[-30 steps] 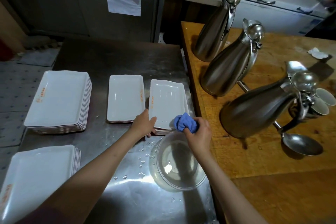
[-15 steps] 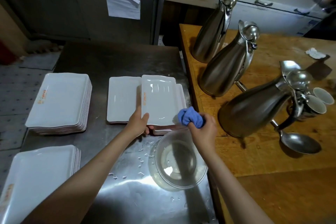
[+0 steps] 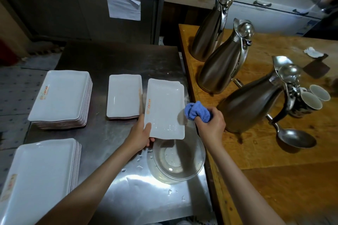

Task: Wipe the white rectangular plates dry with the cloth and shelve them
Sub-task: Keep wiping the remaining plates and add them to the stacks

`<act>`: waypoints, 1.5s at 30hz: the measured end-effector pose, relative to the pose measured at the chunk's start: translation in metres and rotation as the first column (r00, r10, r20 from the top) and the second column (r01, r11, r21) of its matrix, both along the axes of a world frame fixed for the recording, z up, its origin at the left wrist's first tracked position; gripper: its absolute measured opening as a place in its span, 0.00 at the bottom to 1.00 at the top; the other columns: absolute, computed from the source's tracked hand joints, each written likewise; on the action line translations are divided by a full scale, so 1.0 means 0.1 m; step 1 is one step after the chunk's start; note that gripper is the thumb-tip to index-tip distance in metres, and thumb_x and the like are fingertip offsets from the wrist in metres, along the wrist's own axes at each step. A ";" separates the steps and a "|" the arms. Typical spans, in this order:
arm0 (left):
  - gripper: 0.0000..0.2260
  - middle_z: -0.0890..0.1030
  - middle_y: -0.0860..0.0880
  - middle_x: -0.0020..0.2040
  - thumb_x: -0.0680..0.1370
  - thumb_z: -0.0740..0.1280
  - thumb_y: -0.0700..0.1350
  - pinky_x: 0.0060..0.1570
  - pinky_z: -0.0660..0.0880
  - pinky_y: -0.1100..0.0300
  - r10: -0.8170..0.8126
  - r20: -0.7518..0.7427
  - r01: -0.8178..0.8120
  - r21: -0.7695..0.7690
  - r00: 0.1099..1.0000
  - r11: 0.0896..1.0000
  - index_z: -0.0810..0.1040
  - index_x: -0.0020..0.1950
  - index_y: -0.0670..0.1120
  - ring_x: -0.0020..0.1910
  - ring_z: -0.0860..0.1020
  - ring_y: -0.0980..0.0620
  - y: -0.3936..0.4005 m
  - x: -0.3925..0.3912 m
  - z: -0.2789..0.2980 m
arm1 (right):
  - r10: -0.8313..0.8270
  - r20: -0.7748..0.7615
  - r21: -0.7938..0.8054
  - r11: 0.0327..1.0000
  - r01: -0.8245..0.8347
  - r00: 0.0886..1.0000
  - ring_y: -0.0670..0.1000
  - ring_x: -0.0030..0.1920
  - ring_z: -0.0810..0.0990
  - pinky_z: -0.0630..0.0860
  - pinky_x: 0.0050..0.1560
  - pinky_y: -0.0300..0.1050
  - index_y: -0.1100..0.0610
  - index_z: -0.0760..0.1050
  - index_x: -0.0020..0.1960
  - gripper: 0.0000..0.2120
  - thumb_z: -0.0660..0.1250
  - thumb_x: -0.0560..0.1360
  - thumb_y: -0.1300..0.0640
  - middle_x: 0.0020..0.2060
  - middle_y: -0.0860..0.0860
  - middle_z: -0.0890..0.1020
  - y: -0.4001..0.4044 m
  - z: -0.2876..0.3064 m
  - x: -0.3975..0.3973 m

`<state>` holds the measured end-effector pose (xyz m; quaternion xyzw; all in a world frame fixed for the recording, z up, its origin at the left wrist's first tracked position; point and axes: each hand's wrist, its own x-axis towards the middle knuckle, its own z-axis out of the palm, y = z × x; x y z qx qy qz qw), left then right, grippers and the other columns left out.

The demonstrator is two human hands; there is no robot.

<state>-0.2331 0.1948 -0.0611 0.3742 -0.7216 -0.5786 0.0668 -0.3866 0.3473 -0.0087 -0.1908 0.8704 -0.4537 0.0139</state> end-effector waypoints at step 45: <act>0.15 0.77 0.43 0.55 0.82 0.54 0.41 0.25 0.72 0.64 0.064 -0.073 -0.066 -0.021 0.995 0.998 0.60 0.69 0.47 0.24 0.75 0.52 0.35 0.04 0.19 | 0.098 0.085 -0.074 0.993 -0.092 0.992 0.42 0.42 0.77 0.72 0.38 0.28 0.53 0.71 0.51 0.18 0.76 0.66 0.62 0.43 0.46 0.77 0.33 0.02 0.26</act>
